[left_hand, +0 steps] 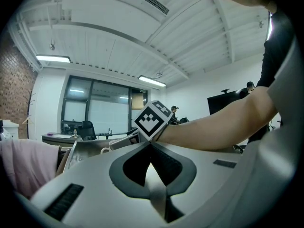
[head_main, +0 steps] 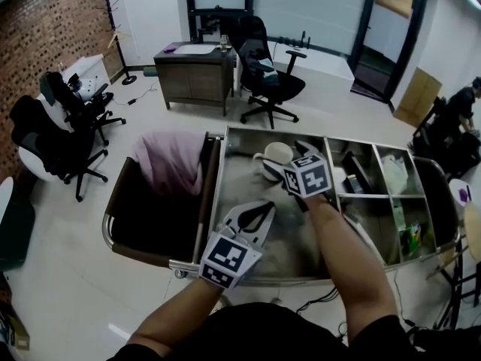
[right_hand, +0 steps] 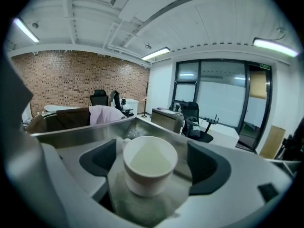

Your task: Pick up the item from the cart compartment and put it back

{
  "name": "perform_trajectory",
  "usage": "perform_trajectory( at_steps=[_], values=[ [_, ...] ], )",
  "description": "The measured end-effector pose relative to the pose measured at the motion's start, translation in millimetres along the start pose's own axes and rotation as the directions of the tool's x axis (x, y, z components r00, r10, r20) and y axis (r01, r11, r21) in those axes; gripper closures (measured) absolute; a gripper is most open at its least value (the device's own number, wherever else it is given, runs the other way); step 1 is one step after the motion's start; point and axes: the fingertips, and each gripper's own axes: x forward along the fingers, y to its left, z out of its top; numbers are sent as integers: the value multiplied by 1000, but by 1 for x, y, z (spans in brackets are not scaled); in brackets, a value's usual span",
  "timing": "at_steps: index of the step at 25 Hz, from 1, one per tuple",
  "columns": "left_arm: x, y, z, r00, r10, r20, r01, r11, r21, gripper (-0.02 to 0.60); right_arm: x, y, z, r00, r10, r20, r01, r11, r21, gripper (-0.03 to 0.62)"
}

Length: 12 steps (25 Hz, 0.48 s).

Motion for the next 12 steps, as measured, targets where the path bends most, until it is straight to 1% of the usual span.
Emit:
perform_trajectory(
  at_steps=[1,3,4,6,8,12],
  values=[
    [0,0,0,1000,0,0,0,1000,0,581,-6,1,0,1000,-1,1,1,1000,14,110],
    [0,0,-1,1000,-1,-2,1,1000,-1,581,-18,3,-2,1000,0,2,0,999,50,186],
    [0,0,-1,1000,-2,-3,2,1000,-3,581,-25,4,-4,1000,-1,6,1,997,72,251],
    [0,1,-2,1000,-3,-5,3,1000,-7,581,-39,5,-5,1000,-13,22,10,994,110,446],
    [0,2,-2,1000,-2,-6,2,1000,-15,581,-50,8,-2,999,-11,46,5,992,125,575],
    [0,1,-2,1000,1,-7,-1,1000,-16,581,-66,18,-2,996,26,83,-37,990,135,580]
  ],
)
